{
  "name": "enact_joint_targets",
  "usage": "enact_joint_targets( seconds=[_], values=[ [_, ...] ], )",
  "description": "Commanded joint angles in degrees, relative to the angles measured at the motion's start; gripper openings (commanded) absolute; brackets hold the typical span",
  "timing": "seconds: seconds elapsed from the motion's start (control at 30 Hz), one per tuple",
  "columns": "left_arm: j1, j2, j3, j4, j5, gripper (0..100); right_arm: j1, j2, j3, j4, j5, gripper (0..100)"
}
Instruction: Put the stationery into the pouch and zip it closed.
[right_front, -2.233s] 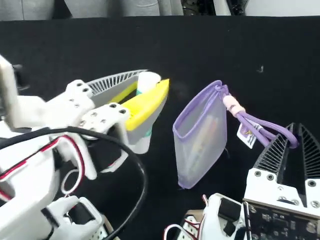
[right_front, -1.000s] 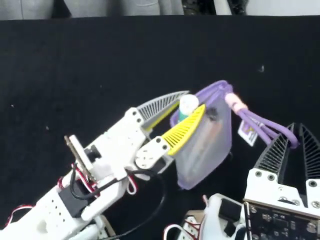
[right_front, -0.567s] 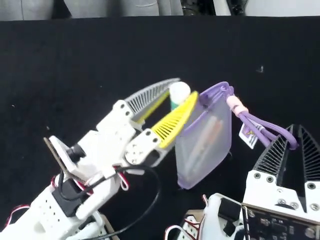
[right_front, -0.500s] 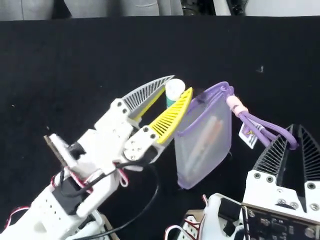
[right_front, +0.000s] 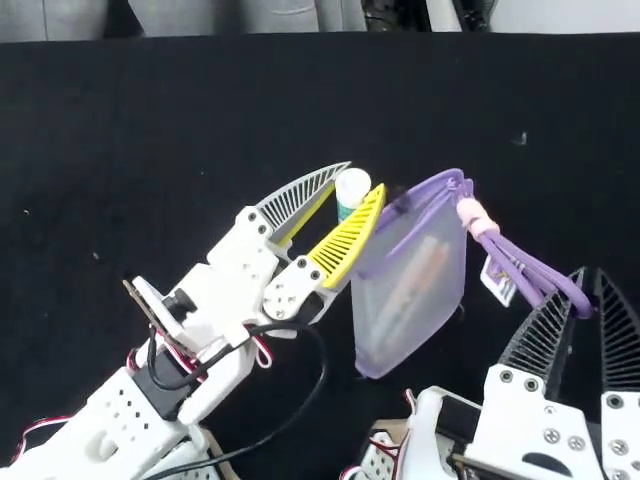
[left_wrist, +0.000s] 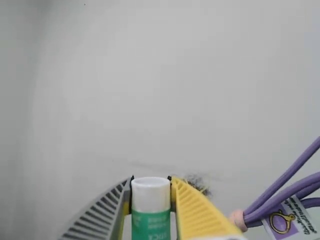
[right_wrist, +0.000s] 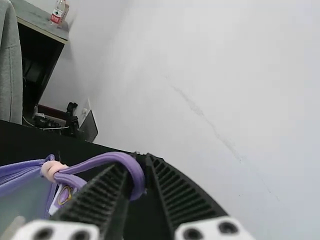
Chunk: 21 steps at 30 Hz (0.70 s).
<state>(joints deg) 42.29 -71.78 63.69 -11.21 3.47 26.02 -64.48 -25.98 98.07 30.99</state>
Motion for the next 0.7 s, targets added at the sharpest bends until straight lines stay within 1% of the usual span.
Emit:
enact_joint_targets(
  seconds=[0.0,0.1,0.2,0.27,0.57,0.67],
  values=[
    [-0.22,-0.44,-4.62,-0.79,-0.18,3,0.53,0.31,-1.01,0.26,0.53,1.1],
    [-1.63,-0.35,-8.48,-0.62,0.44,3,0.62,0.13,-1.01,0.26,0.62,1.1],
    [-1.71,0.09,-9.8,-0.53,5.54,3,0.7,0.13,-1.01,0.26,0.62,1.1],
    [-1.71,0.18,-9.36,-0.44,7.21,3,0.62,0.04,-1.01,0.26,0.62,1.1],
    [-1.45,4.84,-2.68,-0.79,7.47,3,0.44,0.04,-1.01,0.26,0.53,1.1],
    [1.71,6.33,-2.59,-0.79,7.12,3,0.44,0.04,-1.01,0.26,0.53,1.1]
  ],
)
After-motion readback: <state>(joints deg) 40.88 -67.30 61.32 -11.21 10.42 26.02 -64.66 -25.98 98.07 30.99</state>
